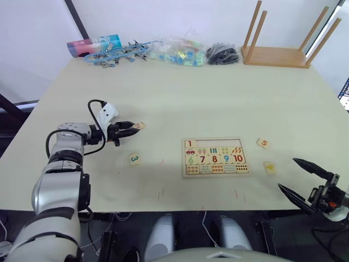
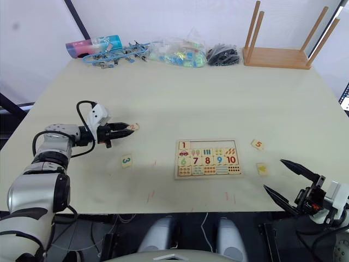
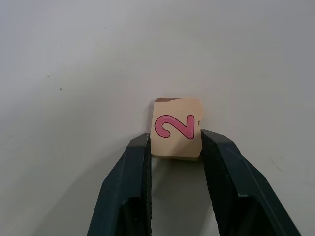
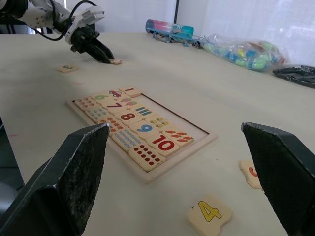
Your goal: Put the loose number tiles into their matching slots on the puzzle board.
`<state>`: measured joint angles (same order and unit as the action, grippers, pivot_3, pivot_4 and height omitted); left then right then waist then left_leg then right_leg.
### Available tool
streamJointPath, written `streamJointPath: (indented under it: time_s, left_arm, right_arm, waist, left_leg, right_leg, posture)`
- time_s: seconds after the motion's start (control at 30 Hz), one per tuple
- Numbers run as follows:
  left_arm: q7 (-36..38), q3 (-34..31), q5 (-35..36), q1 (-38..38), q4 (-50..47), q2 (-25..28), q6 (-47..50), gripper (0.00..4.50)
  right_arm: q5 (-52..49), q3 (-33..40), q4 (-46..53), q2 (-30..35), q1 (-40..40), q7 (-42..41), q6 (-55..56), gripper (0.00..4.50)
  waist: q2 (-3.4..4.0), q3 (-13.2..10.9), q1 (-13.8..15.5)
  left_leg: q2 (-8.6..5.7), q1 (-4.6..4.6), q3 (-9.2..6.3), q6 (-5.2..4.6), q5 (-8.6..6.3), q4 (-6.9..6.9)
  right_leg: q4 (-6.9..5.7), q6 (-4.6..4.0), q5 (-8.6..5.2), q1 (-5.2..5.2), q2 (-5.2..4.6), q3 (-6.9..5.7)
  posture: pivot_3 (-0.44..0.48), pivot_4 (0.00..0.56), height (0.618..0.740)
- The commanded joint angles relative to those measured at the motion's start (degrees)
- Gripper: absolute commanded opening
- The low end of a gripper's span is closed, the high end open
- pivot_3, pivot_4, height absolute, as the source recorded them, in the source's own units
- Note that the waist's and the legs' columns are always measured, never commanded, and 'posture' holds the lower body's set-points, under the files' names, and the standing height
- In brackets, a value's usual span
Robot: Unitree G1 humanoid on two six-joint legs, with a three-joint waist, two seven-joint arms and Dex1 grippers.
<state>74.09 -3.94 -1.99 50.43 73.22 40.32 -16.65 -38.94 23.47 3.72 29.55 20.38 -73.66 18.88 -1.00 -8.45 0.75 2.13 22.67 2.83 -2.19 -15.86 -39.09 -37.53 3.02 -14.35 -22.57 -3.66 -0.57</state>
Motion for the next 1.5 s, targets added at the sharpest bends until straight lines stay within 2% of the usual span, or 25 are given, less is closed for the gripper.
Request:
streamJointPath:
  time_s: [0.03,0.27,0.37,0.6,0.83,0.97,1.17,1.5]
  left_arm:
    - [4.4,0.0,0.6,1.1,-0.9,1.2,-1.2,0.99]
    - [15.3,0.8,2.3,2.9,-6.9,0.7,-1.4,0.99]
    - [17.5,2.1,3.5,3.1,-10.9,0.4,0.3,0.99]
    - [18.4,11.5,11.9,1.0,-29.3,0.7,10.5,0.99]
    - [18.4,15.7,15.4,-1.0,-43.0,1.1,18.4,0.99]
    - [16.7,18.5,14.2,-1.4,-53.9,-1.4,25.3,0.99]
    - [11.6,21.9,11.0,-2.3,-64.7,-2.8,34.5,0.99]
    - [2.9,27.5,4.3,-2.1,-71.3,-5.3,43.5,0.99]
  right_arm:
    - [-1.2,0.9,1.0,0.3,-0.1,-0.8,0.3,4.5]
    - [-2.3,1.0,0.5,0.8,-0.3,-4.2,0.2,4.5]
    - [-3.0,1.0,0.3,0.9,-0.4,-5.6,-0.1,4.5]
    - [-3.5,0.9,-0.1,1.1,-0.8,-7.7,-0.8,4.5]
    - [-2.7,0.4,-0.2,0.5,-1.4,-7.6,-0.9,4.5]
    - [-2.7,0.3,-0.5,0.1,-1.6,-7.7,-0.5,4.5]
    - [-2.2,-0.3,0.6,-0.9,-1.1,-7.1,-0.2,4.5]
    - [-1.2,-1.7,2.5,-1.8,-1.1,-5.1,-0.1,4.5]
  waist:
    - [-0.01,0.0,0.0]
    - [-0.1,-0.1,0.1]
    - [-0.09,-0.1,0.0]
    - [-0.09,-0.1,0.1]
    - [-0.08,-0.1,0.0]
    - [-0.08,-0.1,0.2]
    - [-0.05,-0.1,0.1]
    - [-0.03,-0.1,0.1]
  left_leg:
    - [0.0,0.0,0.0,0.0,0.0,0.0]
    - [0.0,0.07,-0.03,0.0,0.0,-0.02]
    - [0.0,0.08,-0.02,0.0,0.0,-0.03]
    - [0.05,0.08,-0.05,0.0,0.0,-0.04]
    - [0.03,0.07,-0.04,0.0,0.0,-0.04]
    - [0.02,0.07,-0.03,0.0,0.0,-0.05]
    - [-0.01,0.09,-0.07,-0.01,0.0,-0.1]
    - [0.01,0.05,-0.06,-0.01,0.0,-0.1]
  right_leg:
    - [0.0,0.0,0.0,0.0,0.0,0.0]
    - [0.0,0.0,0.0,-0.02,0.0,-0.02]
    - [0.0,0.0,0.0,-0.02,0.0,-0.01]
    - [-0.01,0.0,0.0,-0.02,0.0,0.01]
    - [-0.01,-0.01,0.0,-0.02,0.03,0.04]
    - [-0.01,-0.01,0.0,-0.03,0.04,0.05]
    - [0.0,0.01,-0.02,-0.01,0.14,0.2]
    - [-0.01,-0.01,-0.03,-0.02,0.22,0.27]
  posture:
    - [0.0,0.15,0.737]
    - [0.0,0.15,0.737]
    - [0.0,0.15,0.737]
    - [0.0,0.15,0.737]
    - [0.0,0.15,0.737]
    - [0.0,0.15,0.737]
    - [0.0,0.15,0.737]
    - [0.0,0.15,0.737]
